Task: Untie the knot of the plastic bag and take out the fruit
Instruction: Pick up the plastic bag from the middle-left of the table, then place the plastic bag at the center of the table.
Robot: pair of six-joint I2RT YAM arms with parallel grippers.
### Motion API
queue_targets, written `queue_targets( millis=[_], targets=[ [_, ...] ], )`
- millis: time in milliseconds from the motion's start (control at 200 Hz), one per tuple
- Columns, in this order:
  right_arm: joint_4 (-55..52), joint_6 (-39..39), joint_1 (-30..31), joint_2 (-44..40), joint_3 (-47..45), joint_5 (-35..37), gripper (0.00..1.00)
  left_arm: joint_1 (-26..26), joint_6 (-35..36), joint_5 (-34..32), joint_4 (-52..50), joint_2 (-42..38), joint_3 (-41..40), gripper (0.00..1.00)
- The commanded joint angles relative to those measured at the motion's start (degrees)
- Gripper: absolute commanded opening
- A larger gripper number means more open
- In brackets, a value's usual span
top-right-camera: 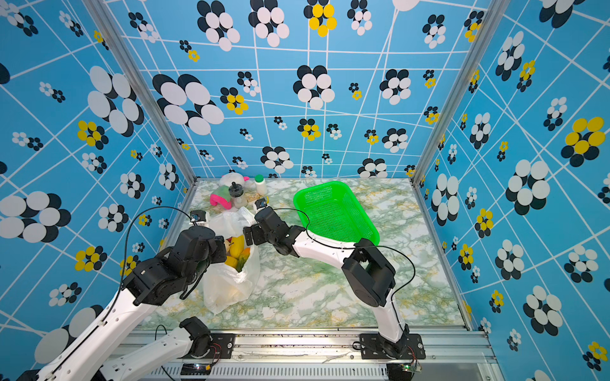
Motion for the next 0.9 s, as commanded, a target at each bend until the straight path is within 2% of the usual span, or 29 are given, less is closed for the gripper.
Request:
queue_targets(
  millis=[0,40,85,110,155,275,315,490,545,615,750,895],
  targets=[
    [0.3,1.0,-0.2,-1.6,-0.7,-2.1,0.88,-0.3,-0.4,-1.9,-1.2,-0.4,0.9,0.0],
    [0.2,1.1,-0.2,-1.2,-0.6,-1.9,0.69,-0.3,-0.3,-1.9,-1.0,-0.4,0.9,0.0],
    [0.1,1.0,-0.2,-0.9,-0.5,-0.9,0.35,-0.3,-0.3,-1.7,-0.9,-0.3,1.1,0.0],
    [0.0,0.9,-0.3,-0.9,-0.5,-0.4,0.2,-0.3,-0.2,-1.6,-0.8,-0.3,1.2,0.0],
    [-0.1,0.7,-0.6,-0.9,-0.6,0.2,0.0,-0.2,-0.2,-1.6,-0.8,-0.2,1.4,0.0],
    [-0.1,-0.6,-1.2,-2.8,-0.4,2.4,0.0,0.3,0.1,-3.2,1.0,0.2,1.2,0.0],
    [-0.6,-1.2,-1.4,-3.5,0.5,3.5,0.0,1.9,0.5,-3.4,2.4,1.1,1.3,0.0],
    [-3.5,-1.1,-2.7,-7.0,6.0,8.9,0.0,18.5,3.4,7.6,9.0,9.5,6.5,0.0],
    [-3.0,-0.3,-2.9,-8.7,5.5,9.7,0.0,21.6,4.5,9.7,10.7,11.7,9.8,0.0],
    [-1.4,0.3,-2.9,-11.1,4.7,9.3,0.0,22.3,6.0,11.7,12.2,14.0,15.0,0.0],
    [4.0,3.8,-2.1,-15.7,-5.5,11.9,0.0,22.3,7.1,13.5,12.6,17.2,23.6,0.0],
    [10.4,8.0,2.7,-20.0,-18.6,19.2,0.0,22.3,9.2,14.5,14.2,20.1,24.9,0.0]
  ],
)
